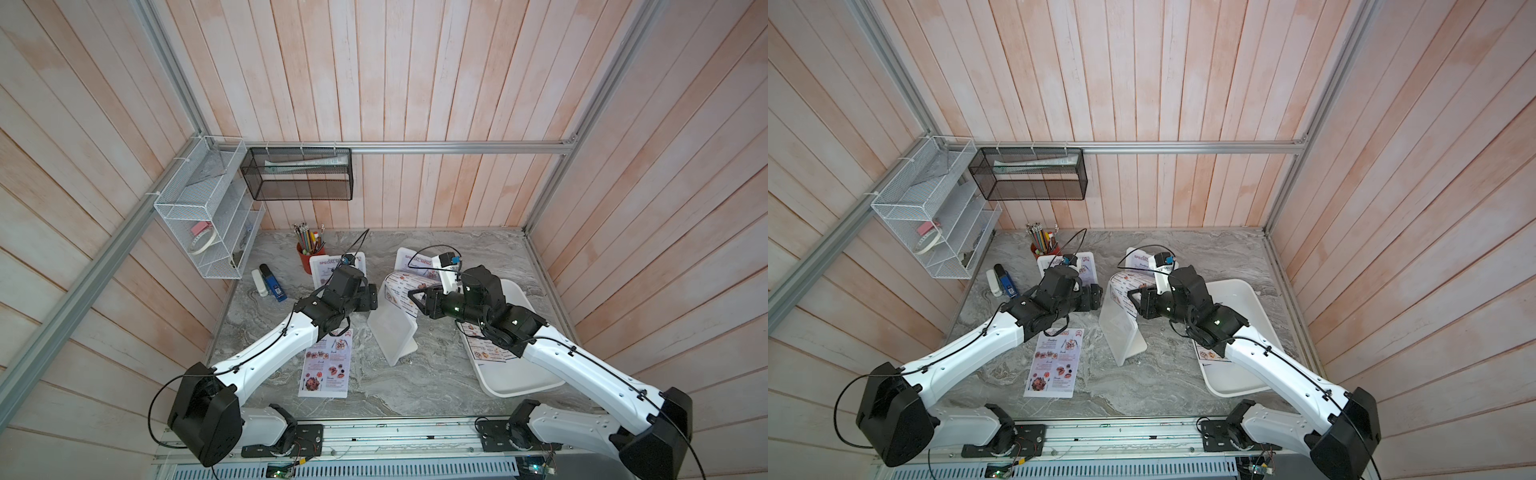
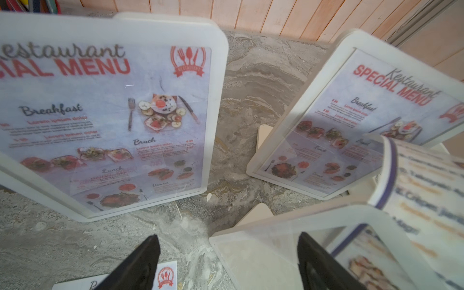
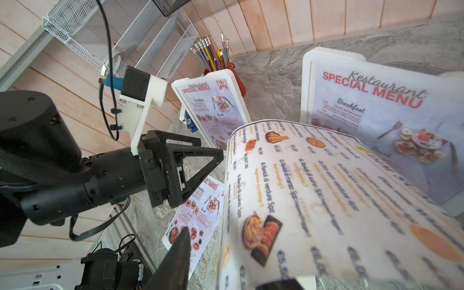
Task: Replace the menus in the menu holders
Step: Insert the menu into the storage box.
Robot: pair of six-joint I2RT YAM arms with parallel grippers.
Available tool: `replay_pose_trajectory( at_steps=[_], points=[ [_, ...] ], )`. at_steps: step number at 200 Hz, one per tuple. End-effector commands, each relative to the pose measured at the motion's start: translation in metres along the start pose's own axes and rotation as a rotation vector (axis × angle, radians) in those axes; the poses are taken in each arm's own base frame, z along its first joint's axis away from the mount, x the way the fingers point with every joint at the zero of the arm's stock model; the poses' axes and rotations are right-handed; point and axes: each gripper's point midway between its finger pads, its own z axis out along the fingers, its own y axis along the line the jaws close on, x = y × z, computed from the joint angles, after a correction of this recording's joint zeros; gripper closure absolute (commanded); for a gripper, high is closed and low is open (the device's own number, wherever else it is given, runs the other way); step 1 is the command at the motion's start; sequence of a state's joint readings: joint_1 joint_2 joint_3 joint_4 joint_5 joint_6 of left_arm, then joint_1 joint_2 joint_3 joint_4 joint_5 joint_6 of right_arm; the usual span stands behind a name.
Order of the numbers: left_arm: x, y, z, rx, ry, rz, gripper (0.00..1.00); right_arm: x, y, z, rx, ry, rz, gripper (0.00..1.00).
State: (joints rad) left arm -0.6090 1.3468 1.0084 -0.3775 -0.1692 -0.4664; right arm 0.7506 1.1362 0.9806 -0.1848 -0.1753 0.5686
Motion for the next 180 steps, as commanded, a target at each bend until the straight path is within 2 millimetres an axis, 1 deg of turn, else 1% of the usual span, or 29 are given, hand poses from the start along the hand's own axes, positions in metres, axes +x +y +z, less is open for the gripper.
replay_pose_trajectory(
  at_steps=[1, 17, 35, 48, 61, 93, 118, 133, 146, 180],
  points=[
    [-0.011, -0.003, -0.001, 0.002, -0.025, 0.011, 0.12, -0.001, 0.002, 0.003, -0.022, 0.003, -0.002, 0.59],
    [-0.012, -0.003, -0.001, 0.002, -0.025, 0.014, 0.12, 0.003, 0.0, 0.005, -0.013, 0.015, 0.006, 0.66],
    [-0.012, -0.003, -0.001, 0.001, -0.027, 0.015, 0.12, 0.008, -0.004, 0.007, 0.005, 0.035, 0.011, 0.77],
    [-0.012, -0.003, -0.001, 0.0, -0.028, 0.016, 0.12, 0.011, -0.006, 0.009, 0.011, 0.05, 0.013, 0.81],
    [-0.014, -0.003, -0.002, 0.0, -0.031, 0.017, 0.12, 0.016, -0.008, 0.01, 0.014, 0.068, 0.018, 0.82],
    [-0.017, -0.004, -0.005, 0.0, -0.038, 0.019, 0.12, 0.02, -0.008, 0.009, 0.03, 0.069, 0.013, 0.83],
    [-0.023, -0.007, -0.007, 0.007, -0.051, 0.02, 0.12, 0.025, -0.006, 0.008, 0.031, 0.074, 0.008, 0.83],
    [-0.033, -0.011, -0.011, 0.018, -0.065, 0.022, 0.12, 0.03, -0.007, 0.011, 0.041, 0.088, 0.003, 0.84],
    [-0.043, -0.019, -0.018, 0.05, -0.084, 0.023, 0.11, 0.034, -0.006, 0.012, 0.045, 0.096, -0.005, 0.84],
    [-0.065, -0.036, -0.034, 0.125, -0.127, 0.02, 0.09, 0.033, -0.003, 0.011, 0.054, 0.094, -0.024, 0.82]
  ],
)
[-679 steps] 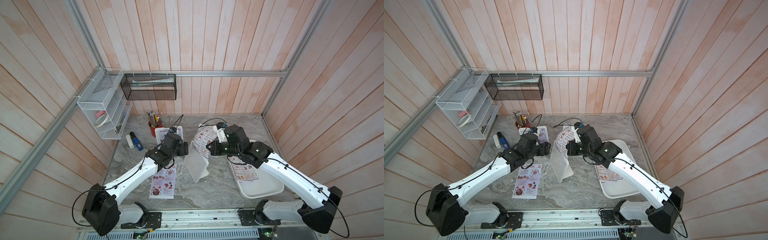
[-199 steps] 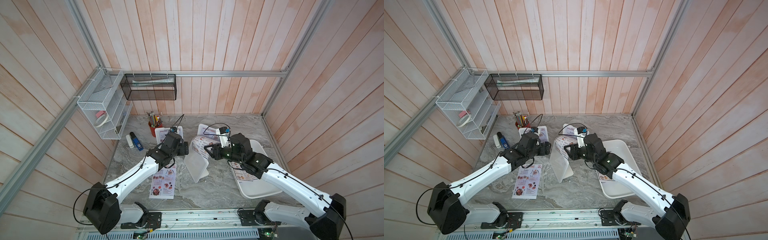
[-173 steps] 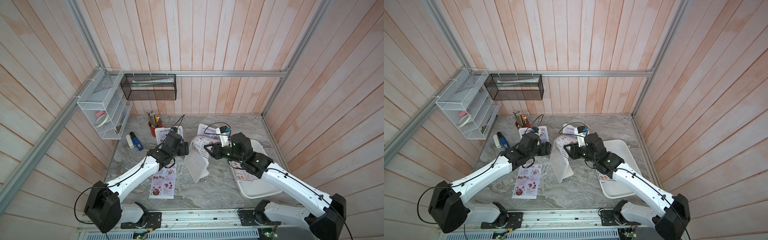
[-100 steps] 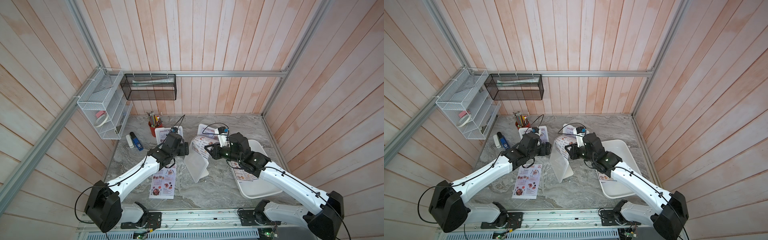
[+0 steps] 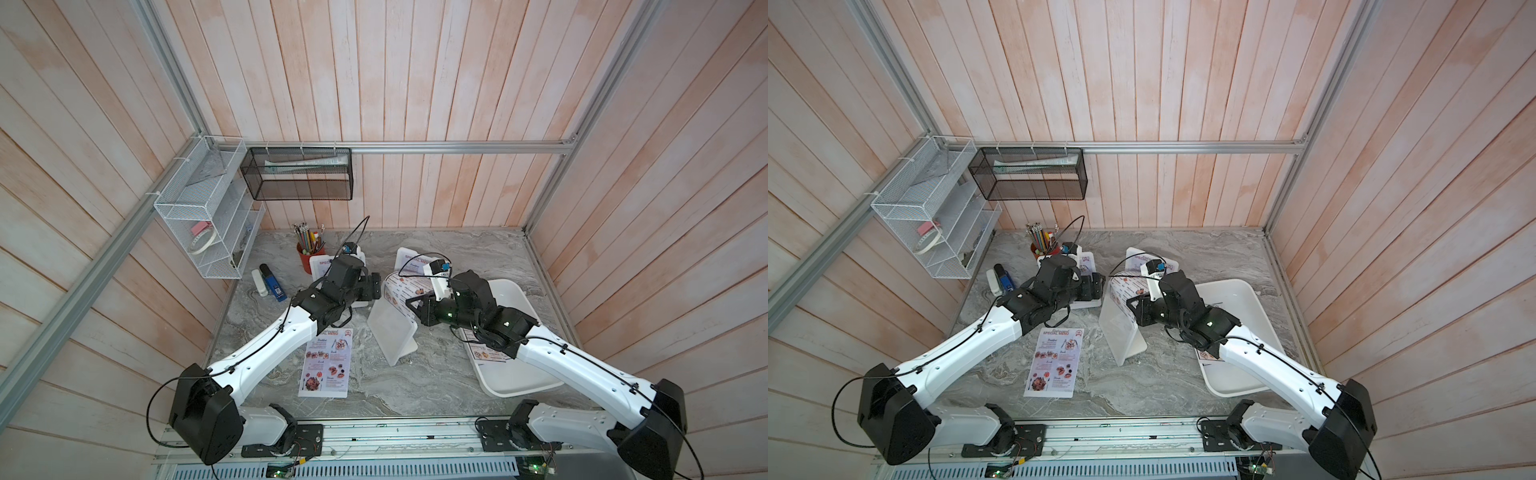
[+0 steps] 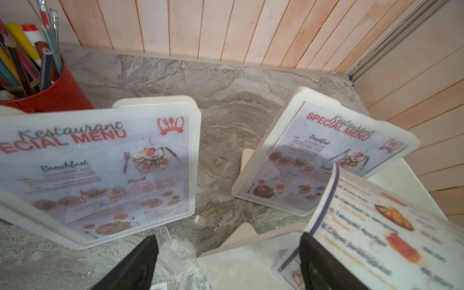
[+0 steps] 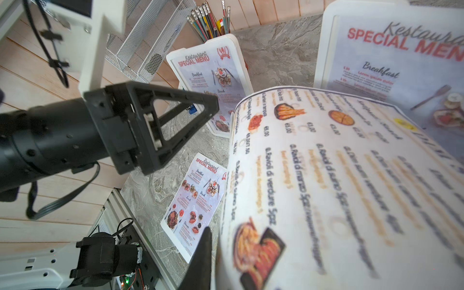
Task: Replace the menus in the menu holders
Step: Insert the menu into the storage box.
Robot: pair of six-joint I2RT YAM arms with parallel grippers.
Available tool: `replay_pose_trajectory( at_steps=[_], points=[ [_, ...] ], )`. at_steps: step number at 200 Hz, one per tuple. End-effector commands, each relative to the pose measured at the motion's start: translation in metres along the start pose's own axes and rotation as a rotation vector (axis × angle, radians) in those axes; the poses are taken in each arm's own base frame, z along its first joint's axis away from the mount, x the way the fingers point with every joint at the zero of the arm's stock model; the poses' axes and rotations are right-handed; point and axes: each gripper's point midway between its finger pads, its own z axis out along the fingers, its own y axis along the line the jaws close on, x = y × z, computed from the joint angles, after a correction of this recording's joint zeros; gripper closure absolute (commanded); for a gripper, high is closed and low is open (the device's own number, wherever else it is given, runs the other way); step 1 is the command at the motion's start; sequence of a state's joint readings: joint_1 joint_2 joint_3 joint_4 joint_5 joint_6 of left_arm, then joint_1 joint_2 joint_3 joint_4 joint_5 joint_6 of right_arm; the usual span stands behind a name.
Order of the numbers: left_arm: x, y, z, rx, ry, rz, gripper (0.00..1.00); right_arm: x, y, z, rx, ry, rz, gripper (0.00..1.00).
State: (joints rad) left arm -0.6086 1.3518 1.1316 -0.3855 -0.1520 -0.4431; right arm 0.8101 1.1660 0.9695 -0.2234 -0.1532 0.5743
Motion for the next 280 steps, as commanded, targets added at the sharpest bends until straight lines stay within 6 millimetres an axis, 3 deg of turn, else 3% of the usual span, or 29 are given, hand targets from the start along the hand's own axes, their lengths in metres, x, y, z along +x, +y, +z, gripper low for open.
replay_pose_trajectory(
  at_steps=[1, 38, 76, 137, 180, 280],
  points=[
    [-0.021, -0.015, -0.012, 0.064, -0.037, 0.013, 0.09, 0.004, -0.005, 0.0, 0.038, 0.009, -0.015, 0.82],
    [-0.037, -0.044, -0.007, 0.191, -0.043, 0.048, 0.06, 0.003, -0.005, -0.002, 0.043, 0.003, -0.025, 0.82],
    [-0.031, -0.072, 0.0, 0.334, -0.001, 0.064, 0.05, 0.011, -0.005, 0.001, 0.054, 0.023, -0.033, 0.79],
    [-0.009, -0.056, 0.01, 0.227, 0.023, 0.107, 0.09, -0.001, -0.005, -0.013, 0.054, -0.04, -0.023, 0.61],
    [0.013, -0.05, 0.017, 0.193, 0.063, 0.115, 0.11, -0.003, -0.007, -0.014, 0.039, -0.057, 0.0, 0.56],
    [0.019, -0.046, 0.016, 0.174, 0.072, 0.126, 0.12, -0.019, -0.026, -0.024, -0.045, -0.142, 0.141, 0.49]
  ],
)
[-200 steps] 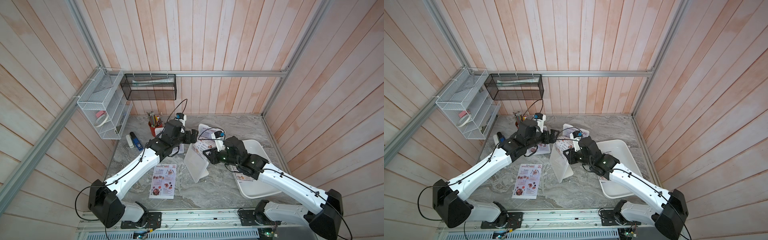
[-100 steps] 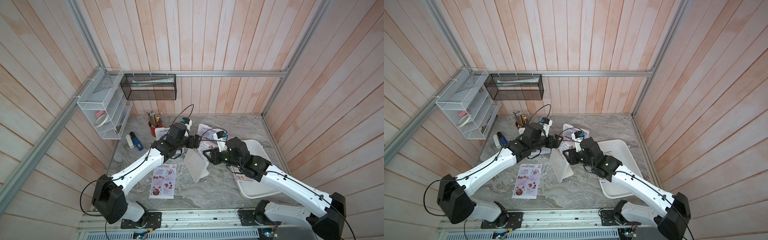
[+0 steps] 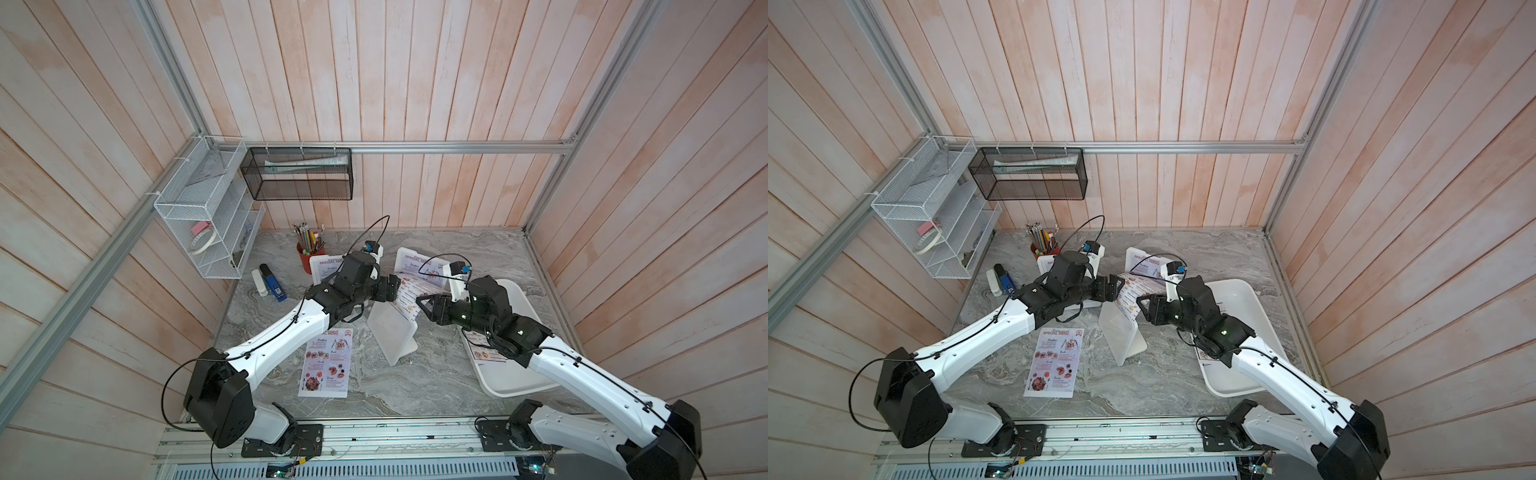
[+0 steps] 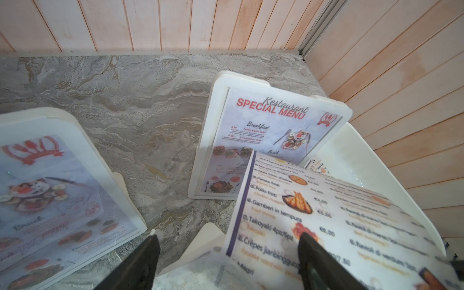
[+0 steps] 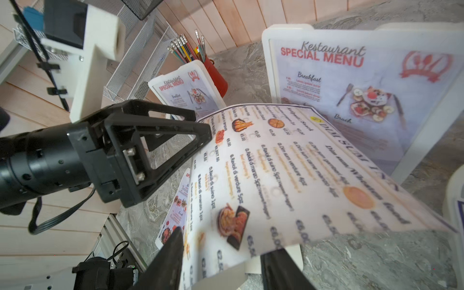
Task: Replace the menus in the menu holders
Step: Insert the menu into the storage box.
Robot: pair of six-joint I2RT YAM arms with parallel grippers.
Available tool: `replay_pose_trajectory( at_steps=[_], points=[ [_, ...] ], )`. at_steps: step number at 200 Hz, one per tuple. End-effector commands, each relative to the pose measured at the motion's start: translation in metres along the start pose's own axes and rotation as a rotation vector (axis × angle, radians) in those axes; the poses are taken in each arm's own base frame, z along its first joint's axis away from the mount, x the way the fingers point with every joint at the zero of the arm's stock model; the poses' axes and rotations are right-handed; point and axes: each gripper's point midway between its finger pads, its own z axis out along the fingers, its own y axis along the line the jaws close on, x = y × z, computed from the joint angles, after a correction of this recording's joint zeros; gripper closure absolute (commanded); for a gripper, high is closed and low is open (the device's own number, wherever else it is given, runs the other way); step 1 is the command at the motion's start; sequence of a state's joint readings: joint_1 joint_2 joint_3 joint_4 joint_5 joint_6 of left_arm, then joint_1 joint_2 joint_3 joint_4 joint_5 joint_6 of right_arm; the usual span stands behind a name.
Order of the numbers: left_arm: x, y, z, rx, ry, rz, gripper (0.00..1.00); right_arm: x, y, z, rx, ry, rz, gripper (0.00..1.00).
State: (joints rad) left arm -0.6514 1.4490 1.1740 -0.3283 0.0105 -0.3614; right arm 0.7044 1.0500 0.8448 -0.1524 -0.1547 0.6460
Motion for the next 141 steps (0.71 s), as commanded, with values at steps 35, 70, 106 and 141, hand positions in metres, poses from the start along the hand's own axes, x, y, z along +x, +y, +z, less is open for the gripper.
replay_pose_trajectory(
  at_steps=[35, 70, 106, 141],
  points=[
    [0.004, 0.0, -0.005, -0.007, -0.002, 0.026, 0.12, -0.012, 0.008, 0.003, -0.108, -0.037, 0.076, 0.49],
    [0.004, 0.0, -0.006, -0.009, -0.003, 0.029, 0.12, -0.021, 0.004, 0.002, -0.132, -0.064, 0.122, 0.49],
    [0.005, 0.001, -0.006, -0.011, -0.001, 0.032, 0.12, -0.021, -0.002, 0.004, -0.133, -0.062, 0.151, 0.47],
    [0.006, 0.001, -0.006, -0.009, -0.001, 0.033, 0.12, -0.022, -0.012, 0.006, -0.124, -0.076, 0.187, 0.44]
  ],
)
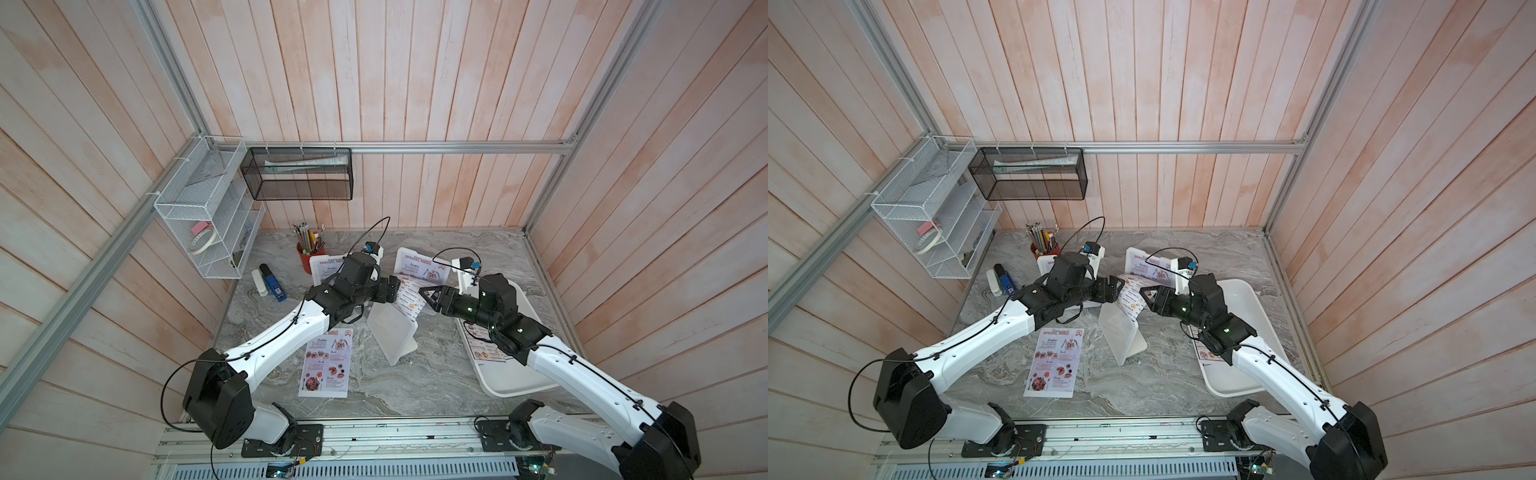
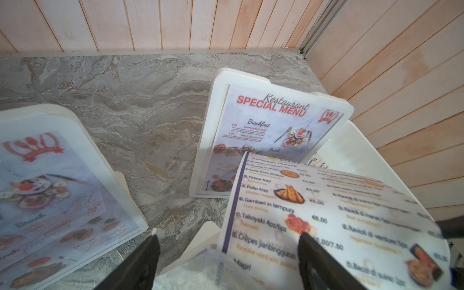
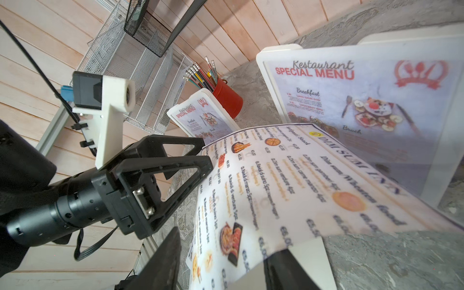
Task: Replace the menus in the menu holders
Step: Insert the menu into the storage box.
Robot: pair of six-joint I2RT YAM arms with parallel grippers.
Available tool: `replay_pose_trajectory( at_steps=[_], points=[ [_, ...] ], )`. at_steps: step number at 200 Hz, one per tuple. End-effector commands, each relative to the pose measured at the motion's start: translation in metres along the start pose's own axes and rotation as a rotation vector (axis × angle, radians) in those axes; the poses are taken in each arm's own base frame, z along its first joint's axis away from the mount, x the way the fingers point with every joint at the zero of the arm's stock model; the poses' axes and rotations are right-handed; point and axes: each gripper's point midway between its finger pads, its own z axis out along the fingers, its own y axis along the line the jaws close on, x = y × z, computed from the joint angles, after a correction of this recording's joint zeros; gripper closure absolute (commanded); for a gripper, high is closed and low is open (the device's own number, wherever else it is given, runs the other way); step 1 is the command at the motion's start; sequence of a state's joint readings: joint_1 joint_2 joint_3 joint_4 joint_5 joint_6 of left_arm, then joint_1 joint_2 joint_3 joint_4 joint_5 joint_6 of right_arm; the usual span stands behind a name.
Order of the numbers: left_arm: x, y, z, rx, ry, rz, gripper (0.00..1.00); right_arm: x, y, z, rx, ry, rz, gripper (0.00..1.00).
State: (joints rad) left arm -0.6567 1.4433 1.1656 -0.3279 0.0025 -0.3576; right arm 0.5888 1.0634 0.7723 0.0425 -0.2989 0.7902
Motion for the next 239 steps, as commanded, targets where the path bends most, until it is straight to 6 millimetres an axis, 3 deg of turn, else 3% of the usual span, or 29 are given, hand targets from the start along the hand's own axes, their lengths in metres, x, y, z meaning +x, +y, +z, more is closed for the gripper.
replay_pose_trajectory(
  at_steps=[1, 146, 239],
  points=[
    [0.003, 0.001, -0.006, -0.005, -0.003, 0.026, 0.12, -0.002, -0.003, 0.001, -0.02, -0.012, 0.027, 0.44],
    [0.002, 0.0, -0.009, -0.006, -0.004, 0.033, 0.13, -0.008, -0.03, 0.014, -0.006, -0.031, 0.102, 0.36],
    [0.002, -0.001, -0.01, -0.003, -0.006, 0.033, 0.13, -0.029, -0.032, 0.021, -0.027, -0.079, 0.09, 0.33]
  ],
)
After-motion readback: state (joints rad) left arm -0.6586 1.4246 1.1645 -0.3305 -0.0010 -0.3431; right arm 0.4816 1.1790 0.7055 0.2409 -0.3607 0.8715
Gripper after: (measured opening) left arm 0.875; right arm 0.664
